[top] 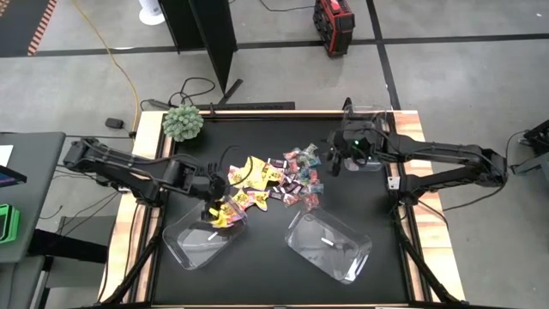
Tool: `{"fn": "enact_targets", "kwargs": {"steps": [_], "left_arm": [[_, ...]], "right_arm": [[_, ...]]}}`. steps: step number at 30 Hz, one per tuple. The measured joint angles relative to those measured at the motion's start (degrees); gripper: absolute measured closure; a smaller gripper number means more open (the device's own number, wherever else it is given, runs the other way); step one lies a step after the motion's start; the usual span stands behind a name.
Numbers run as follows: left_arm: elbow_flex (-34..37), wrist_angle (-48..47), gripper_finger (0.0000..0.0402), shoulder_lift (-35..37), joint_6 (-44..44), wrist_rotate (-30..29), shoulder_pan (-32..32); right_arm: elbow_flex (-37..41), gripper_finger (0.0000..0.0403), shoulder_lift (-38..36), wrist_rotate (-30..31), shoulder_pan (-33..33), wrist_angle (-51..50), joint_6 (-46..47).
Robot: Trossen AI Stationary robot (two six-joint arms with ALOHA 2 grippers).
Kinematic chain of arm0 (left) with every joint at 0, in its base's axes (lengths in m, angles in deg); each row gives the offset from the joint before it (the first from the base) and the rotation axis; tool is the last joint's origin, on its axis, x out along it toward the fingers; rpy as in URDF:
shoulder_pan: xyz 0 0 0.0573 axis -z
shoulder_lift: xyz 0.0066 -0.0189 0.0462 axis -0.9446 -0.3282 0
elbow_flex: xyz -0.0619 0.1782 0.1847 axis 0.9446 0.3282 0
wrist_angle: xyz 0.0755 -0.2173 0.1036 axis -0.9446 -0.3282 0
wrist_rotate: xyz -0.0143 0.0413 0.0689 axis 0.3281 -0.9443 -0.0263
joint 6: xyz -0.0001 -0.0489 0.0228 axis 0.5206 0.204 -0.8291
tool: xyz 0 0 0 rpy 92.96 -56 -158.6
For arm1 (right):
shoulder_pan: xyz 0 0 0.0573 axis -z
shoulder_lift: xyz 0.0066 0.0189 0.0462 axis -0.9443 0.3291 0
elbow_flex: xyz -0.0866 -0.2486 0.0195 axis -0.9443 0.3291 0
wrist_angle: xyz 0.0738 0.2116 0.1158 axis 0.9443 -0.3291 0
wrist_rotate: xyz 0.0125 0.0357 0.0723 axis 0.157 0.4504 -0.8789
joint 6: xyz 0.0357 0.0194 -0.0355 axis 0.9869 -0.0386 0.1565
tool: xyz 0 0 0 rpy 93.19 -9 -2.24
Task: Sort candy
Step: Put the yellow candy in the bottom left transparent container
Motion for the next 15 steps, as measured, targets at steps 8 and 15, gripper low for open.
{"fn": "enact_targets", "kwargs": {"steps": [8,15], "left_arm": [[-0.6,3.6,0.0175,1.1,-0.8,-12.4,-0.1],[-0.6,7.8,0.0175,1.1,-3.9,-13.6,-1.1]], "right_arm": [[-9.5,0.0177,12.4,-5.1,2.5,-7.1,-3.4],[-18.9,0.0177,25.3,-7.0,-0.9,-9.1,-6.9]]}}
